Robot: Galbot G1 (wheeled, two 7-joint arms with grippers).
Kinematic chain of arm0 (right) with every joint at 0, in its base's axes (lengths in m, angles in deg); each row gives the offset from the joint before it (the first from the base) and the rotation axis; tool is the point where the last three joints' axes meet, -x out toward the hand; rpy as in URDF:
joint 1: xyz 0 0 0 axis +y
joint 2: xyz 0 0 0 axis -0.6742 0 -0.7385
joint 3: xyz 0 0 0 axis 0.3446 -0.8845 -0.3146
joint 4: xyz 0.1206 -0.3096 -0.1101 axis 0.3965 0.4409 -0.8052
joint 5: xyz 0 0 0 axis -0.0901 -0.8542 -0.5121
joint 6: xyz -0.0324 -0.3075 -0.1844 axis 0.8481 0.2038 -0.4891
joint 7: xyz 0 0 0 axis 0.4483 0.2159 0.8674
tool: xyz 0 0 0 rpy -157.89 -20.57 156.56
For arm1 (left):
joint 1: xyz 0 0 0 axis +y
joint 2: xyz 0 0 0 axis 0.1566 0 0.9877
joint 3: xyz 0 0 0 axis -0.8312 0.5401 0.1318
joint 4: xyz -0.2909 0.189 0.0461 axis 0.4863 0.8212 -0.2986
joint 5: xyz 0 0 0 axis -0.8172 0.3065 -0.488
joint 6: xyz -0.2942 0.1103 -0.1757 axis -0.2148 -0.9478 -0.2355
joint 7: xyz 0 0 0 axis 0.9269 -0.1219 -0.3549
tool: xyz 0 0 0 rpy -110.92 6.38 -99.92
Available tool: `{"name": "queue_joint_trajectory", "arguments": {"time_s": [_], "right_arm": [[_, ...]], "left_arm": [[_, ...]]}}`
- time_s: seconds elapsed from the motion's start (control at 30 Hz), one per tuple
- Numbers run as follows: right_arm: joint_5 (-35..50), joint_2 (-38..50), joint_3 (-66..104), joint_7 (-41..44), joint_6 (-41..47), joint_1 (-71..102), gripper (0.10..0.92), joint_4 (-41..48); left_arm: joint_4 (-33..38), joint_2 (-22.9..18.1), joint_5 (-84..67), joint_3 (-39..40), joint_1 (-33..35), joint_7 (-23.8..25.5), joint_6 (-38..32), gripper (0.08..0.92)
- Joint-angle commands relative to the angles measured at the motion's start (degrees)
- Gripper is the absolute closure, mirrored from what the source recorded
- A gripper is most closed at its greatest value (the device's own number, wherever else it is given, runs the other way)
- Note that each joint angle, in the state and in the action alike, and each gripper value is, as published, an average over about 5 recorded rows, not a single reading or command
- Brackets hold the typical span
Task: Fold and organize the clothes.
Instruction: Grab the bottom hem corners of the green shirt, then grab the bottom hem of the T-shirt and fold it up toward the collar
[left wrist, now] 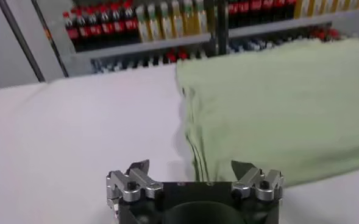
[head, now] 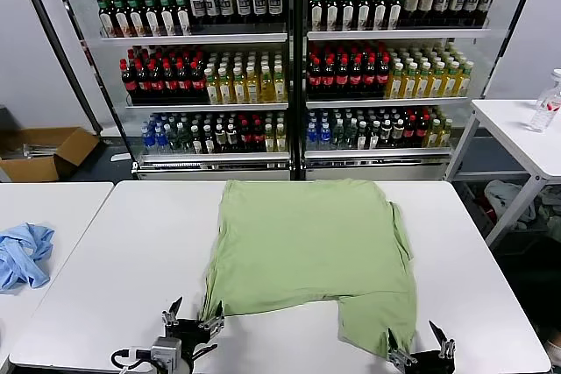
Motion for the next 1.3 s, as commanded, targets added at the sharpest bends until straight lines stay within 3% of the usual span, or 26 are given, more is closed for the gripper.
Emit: {"name": "queue_joint_trajectory", "arguments": {"time_s": [0.03, 0.43, 0.77, 0.9, 1.1, 1.3], "right_arm": [[1.33, -0.19, -1.77, 0.11, 0.75, 0.07, 0.273, 1.96], [4.71, 0.13, -1.25, 1.12, -0.20, 0.20, 0.604, 1.63], [9.30, 2.18, 4.34, 3.68, -2.99, -0.84, 0.885, -2.53], [12.25, 3.28, 6.51, 4.02, -3.51, -2.21, 0.921, -4.61], [14.93, 5.43, 8.24, 3.98, -3.57, -6.04, 0.921, -5.33], [16.67, 8.68, 6.60, 3.09, -3.18, -15.19, 0.921, -0.57]], "left_arm": [[-3.01, 0.83, -6.81, 0.14, -1.26, -0.07, 2.18, 0.235], [-0.60, 1.42, -11.72, -0.63, -0.17, 1.83, 1.18, 0.570], [5.51, 3.10, -15.05, -3.10, 0.75, 2.50, -5.04, 0.853], [7.97, 4.05, -16.78, -4.11, 0.81, 2.83, -6.56, 0.912], [9.44, 5.98, -18.86, -4.78, -0.07, 3.48, -8.16, 0.915], [6.52, 7.90, -22.01, -4.67, -4.14, 3.65, -9.05, 0.915]]}}
